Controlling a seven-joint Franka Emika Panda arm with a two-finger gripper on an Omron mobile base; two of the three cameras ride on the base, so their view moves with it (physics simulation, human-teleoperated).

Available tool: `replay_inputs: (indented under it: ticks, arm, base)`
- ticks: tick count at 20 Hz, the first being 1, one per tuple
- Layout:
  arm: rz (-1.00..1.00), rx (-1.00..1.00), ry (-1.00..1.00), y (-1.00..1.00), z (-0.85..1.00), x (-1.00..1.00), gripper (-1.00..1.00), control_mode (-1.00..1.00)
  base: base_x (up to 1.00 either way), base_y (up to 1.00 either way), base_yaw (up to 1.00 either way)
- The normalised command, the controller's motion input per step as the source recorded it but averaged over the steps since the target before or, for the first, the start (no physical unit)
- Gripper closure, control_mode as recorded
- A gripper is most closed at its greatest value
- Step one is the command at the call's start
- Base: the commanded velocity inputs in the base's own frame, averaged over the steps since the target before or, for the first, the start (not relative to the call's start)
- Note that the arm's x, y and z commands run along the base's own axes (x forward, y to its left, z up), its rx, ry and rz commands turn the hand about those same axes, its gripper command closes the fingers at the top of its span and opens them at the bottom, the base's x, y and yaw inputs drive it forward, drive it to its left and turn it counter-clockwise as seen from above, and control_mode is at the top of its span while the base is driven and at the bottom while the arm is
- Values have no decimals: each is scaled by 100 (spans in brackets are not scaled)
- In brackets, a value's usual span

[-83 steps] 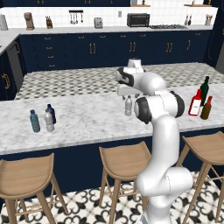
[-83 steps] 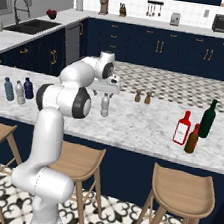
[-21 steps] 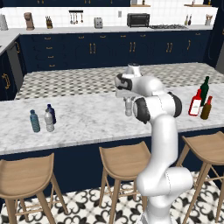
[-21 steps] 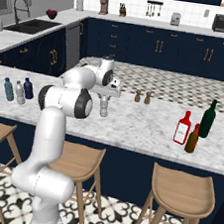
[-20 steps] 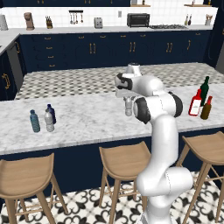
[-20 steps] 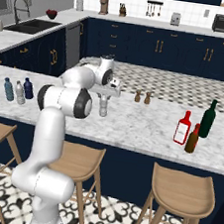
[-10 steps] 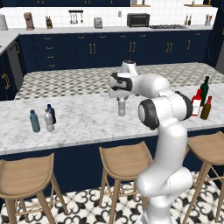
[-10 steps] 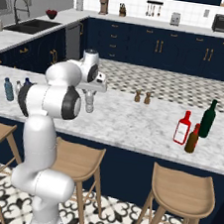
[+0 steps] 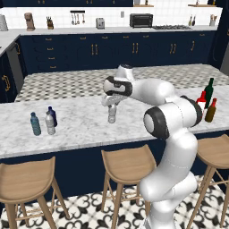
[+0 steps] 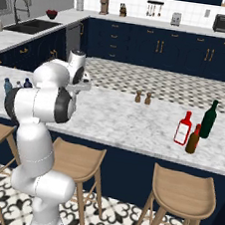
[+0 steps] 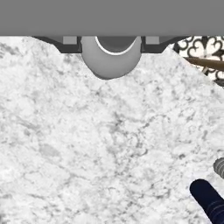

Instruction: Move the plastic bottles in the middle to the plastics group, and the glass bottles in the middle to the glass group.

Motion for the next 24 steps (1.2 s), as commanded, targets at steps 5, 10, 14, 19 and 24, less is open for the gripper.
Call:
replay_inputs:
  ticks: [5,10,14,19,24]
  arm:
    - [36,10,-1,54,1,0,100,-100]
    - [25,4,4,48,6,20,100,-100]
    - [17,0,18,50,1,25,100,-100]
    - [12,0,20,48,0,26,100,-100]
    - [8,0,8,40,-2,33,100,-100]
  base:
    - [0,0,0]
    - [0,0,0]
    - [0,0,0]
    - [0,0,0]
    - [0,0,0]
